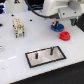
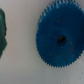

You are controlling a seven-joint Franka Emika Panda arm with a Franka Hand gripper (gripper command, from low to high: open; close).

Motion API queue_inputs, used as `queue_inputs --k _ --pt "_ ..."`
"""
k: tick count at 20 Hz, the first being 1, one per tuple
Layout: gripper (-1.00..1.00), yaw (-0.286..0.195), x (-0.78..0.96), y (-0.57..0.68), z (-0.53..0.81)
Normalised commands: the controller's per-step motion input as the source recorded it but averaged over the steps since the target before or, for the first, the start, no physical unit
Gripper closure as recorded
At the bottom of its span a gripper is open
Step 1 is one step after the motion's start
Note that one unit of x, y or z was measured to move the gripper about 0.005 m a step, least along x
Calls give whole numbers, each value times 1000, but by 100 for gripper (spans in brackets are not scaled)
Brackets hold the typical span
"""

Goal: Insert the blue gear onto the right peg, followed by the red gear

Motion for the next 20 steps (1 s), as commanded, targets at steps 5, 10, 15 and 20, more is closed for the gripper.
queue_inputs --k 5,10,15,20 --pt "-100 0 -117 -45 -1" --pt "100 0 -256 -68 -169" --pt "100 0 -296 -92 -126" --pt "100 0 -289 -51 -124"
